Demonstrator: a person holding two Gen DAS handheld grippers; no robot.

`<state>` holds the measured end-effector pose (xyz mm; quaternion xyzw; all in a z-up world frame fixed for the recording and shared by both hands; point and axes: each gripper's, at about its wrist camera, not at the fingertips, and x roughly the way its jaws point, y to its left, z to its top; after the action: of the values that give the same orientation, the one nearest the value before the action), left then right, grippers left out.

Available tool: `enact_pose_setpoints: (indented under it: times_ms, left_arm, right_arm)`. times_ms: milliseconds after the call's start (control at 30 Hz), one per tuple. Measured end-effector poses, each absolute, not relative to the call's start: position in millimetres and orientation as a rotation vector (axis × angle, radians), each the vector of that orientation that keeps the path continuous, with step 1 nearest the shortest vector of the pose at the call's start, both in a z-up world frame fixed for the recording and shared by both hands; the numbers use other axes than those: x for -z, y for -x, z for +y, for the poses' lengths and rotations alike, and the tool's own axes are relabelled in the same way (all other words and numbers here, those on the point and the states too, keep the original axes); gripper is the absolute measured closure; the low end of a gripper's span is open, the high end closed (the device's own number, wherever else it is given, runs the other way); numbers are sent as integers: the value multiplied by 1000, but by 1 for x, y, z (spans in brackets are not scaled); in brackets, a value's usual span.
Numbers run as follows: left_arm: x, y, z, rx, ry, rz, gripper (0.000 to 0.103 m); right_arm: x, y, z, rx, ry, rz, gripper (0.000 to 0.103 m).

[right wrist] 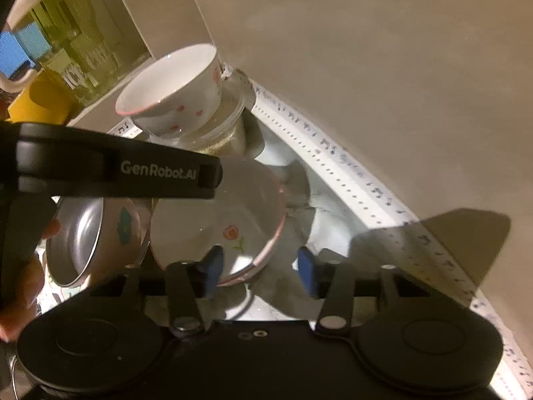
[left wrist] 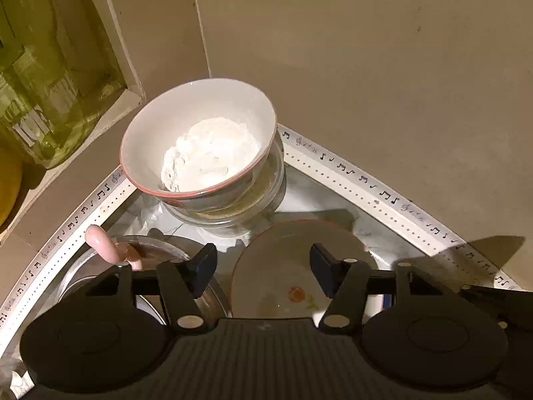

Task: Organize plates and bowls
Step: 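Move both grippers to the white floral bowl's rim, then close both grippers on the white floral bowl's rim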

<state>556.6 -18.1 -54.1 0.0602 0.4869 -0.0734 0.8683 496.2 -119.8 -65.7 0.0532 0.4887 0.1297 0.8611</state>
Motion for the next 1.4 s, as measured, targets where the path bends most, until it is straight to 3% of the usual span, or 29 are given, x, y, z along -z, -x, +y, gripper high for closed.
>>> enact_pose_setpoints:
  times_ms: [167, 300, 500, 600, 933, 1133, 1300, 1400]
  left_arm:
    - [58, -561, -15, 152, -112, 1029, 47]
    - [59, -561, -13, 164, -95, 1037, 49]
    - [66, -557, -14, 195, -87, 1062, 58]
    - [72, -551, -16, 219, -87, 1090, 69]
    - [88, -531, -20, 227, -136, 1135, 74]
    - [93, -526, -21, 212, -147, 1152, 76]
    - [95, -520, -15, 188, -125, 1142, 90]
    - [95, -517, -10, 183, -101, 1136, 92]
  right_arm:
    - [73, -501, -112, -245, -85, 1045, 77]
    - [72, -501, -108, -244, -46, 1050, 80]
    - [70, -502, -119, -257, -16, 1066, 91]
    - [69, -499, -124, -272, 2, 1073, 92]
    - [67, -494, -132, -288, 30, 1096, 91]
    - [67, -492, -132, -291, 43, 1116, 80]
    - [70, -492, -132, -316, 41, 1127, 87]
    - [68, -488, -131, -315, 68, 1117, 88]
